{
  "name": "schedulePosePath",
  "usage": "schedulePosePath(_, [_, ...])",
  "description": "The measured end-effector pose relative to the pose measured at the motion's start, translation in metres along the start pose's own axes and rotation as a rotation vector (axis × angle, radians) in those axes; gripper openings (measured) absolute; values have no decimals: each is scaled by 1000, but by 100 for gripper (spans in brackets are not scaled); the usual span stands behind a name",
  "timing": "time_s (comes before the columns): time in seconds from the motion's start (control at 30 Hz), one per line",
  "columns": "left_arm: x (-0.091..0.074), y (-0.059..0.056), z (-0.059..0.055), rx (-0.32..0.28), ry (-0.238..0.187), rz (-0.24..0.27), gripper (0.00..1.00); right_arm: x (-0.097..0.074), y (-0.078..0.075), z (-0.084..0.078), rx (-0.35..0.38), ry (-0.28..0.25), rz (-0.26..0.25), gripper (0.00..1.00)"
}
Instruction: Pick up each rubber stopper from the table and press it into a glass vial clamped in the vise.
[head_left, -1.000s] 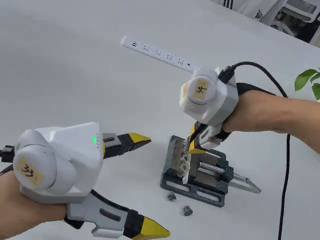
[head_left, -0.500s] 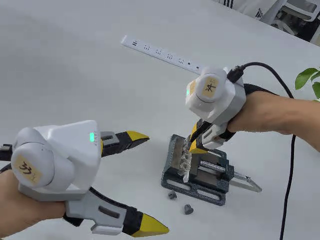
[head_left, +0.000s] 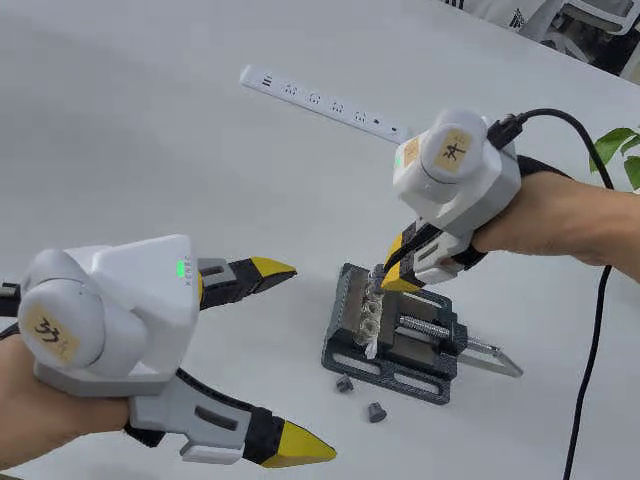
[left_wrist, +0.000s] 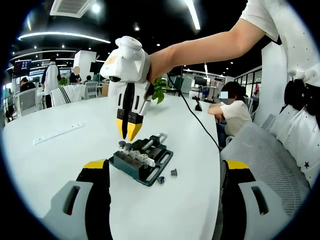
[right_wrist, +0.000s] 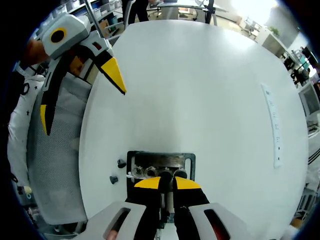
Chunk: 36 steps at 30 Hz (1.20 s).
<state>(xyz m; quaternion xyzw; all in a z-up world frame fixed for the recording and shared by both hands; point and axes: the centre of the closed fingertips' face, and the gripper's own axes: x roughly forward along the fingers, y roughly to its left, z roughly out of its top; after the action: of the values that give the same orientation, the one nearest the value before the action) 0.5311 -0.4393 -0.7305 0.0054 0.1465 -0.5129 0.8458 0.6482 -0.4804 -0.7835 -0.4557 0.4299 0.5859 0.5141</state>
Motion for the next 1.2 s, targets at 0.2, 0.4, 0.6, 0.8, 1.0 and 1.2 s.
schedulePosePath(0.2, [0, 0, -1, -3, 3, 0, 92, -3, 4, -1, 13, -25, 0, 0])
schedulePosePath(0.4, [0, 0, -2, -6, 4, -2, 92, 3, 6, 1, 10, -32, 10, 0])
schedulePosePath(0.6, [0, 1, -2, -9, 2, -1, 92, 10, 6, -1, 14, -27, 24, 0])
schedulePosePath(0.8, [-1, 2, -3, -12, 5, 1, 92, 10, 4, 0, 14, -27, 21, 0])
schedulePosePath(1.0, [0, 2, -3, -16, 2, 0, 91, 13, 4, -1, 17, -24, 27, 0])
schedulePosePath(1.2, [0, 3, -3, -19, -2, 2, 91, 13, 3, -1, 13, -21, 28, 0])
